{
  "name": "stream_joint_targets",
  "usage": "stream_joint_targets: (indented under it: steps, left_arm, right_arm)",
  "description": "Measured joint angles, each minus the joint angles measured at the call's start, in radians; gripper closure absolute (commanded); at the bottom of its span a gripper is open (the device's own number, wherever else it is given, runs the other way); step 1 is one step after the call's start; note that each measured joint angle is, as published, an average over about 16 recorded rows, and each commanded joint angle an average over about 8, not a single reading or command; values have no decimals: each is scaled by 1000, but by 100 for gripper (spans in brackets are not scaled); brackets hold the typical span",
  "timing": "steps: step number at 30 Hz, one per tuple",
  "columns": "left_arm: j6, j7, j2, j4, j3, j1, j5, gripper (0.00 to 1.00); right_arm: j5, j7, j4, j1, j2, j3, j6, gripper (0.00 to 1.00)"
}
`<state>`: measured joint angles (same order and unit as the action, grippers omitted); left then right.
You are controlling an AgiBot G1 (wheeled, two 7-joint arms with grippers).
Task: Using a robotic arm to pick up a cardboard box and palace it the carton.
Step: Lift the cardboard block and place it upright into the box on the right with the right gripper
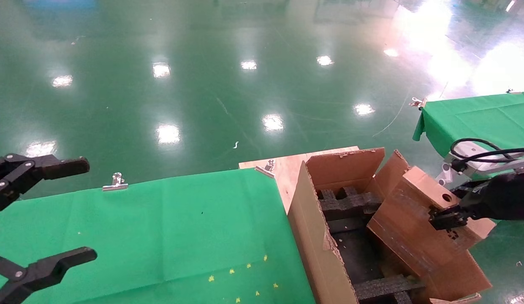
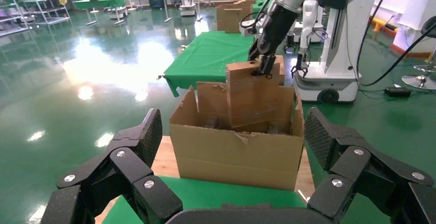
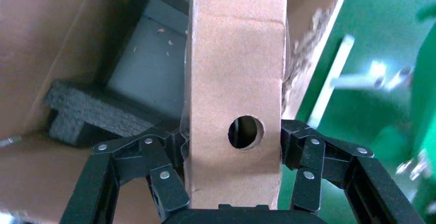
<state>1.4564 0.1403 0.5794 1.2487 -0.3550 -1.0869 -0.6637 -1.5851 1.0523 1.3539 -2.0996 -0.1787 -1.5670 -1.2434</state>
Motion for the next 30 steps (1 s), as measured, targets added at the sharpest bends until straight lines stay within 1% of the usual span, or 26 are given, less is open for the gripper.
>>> stream_joint_targets:
  steps: [7,14,24,30]
  left_arm:
    - [0,0,0,0,0,0,0,0]
    - [0,0,0,0,0,0,0,0]
    - [0,0,0,0,0,0,0,0]
    - [0,0,0,0,0,0,0,0]
  right_arm:
    - [-42,213,-1,26,-44,-26,-13,100]
    - [-105,388,-2,45,-86,-46,-11,100]
    - [-248,593,1,65,-138,-63,48,100]
    - [-317,686,5,88,-165,-75,84,100]
